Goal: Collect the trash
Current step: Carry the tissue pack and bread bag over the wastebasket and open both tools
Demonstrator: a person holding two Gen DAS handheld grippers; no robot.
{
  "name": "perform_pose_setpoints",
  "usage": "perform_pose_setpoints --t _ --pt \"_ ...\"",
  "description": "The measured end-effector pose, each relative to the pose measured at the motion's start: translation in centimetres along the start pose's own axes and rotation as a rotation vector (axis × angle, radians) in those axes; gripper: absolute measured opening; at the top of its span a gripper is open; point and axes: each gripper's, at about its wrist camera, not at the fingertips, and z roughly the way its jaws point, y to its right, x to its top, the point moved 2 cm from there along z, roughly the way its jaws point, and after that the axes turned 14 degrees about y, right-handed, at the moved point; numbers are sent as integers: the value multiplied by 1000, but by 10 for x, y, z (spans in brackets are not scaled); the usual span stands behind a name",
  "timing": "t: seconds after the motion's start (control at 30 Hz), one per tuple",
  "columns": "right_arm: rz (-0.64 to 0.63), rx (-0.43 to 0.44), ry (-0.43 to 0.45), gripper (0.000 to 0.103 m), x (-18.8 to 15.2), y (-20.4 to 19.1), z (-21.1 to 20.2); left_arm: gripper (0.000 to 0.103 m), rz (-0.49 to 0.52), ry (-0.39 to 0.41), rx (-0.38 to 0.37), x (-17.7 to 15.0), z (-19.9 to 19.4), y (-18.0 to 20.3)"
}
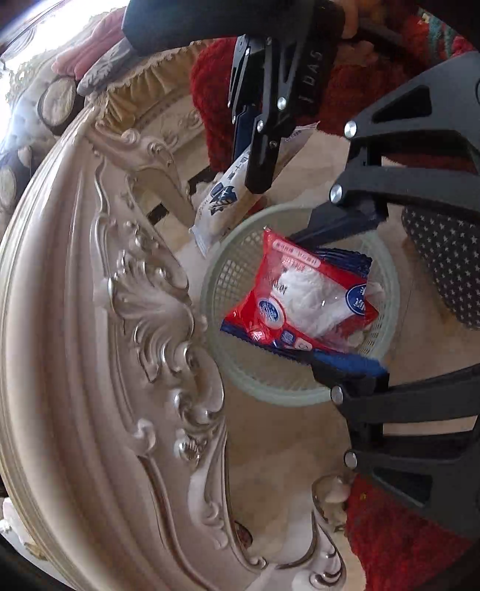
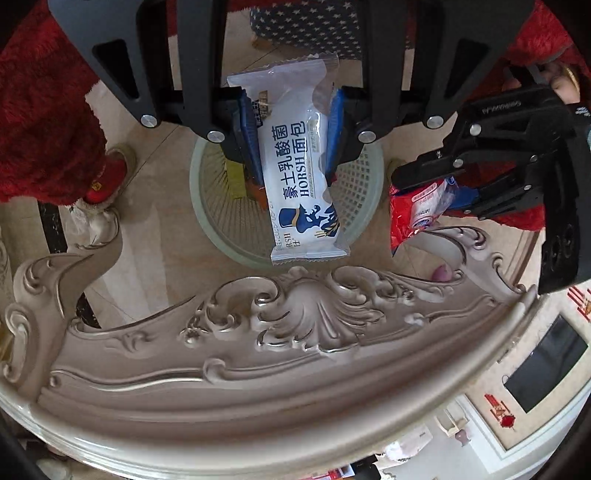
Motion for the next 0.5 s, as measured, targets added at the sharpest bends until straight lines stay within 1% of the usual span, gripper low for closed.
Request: perform_pose_setpoints --t 0.03,0.07,0.13,0.17,0.2,0.23,0.27,0.3,0.43,0.5 --pt "-12 -4 1 31 0 0 4 68 -6 -2 8 2 1 0" --pt "-25 -11 -8 32 -3 -1 7 72 -13 -4 26 3 1 -3" --pt "-38 -25 -18 32 -5 0 12 72 -19 -7 42 7 2 -5" --pt "-40 -28 -21 32 -5 1 7 72 -18 -12 54 8 3 -6" --pt "-44 -36 -23 37 -6 1 7 72 -12 -15 71 8 2 -6" --pt "-47 -50 -23 63 -5 3 8 72 -8 -15 78 8 2 -7" --pt "-52 -69 -13 74 -4 3 7 72 -8 -15 81 9 2 -7" --pt "-60 -90 17 78 -2 3 3 72 -8 -13 88 10 0 -7" --pt "-72 -109 31 78 1 2 -4 72 5 -2 120 15 -8 -6" --pt "-74 -109 26 78 2 1 -8 72 11 7 122 18 -12 -5"
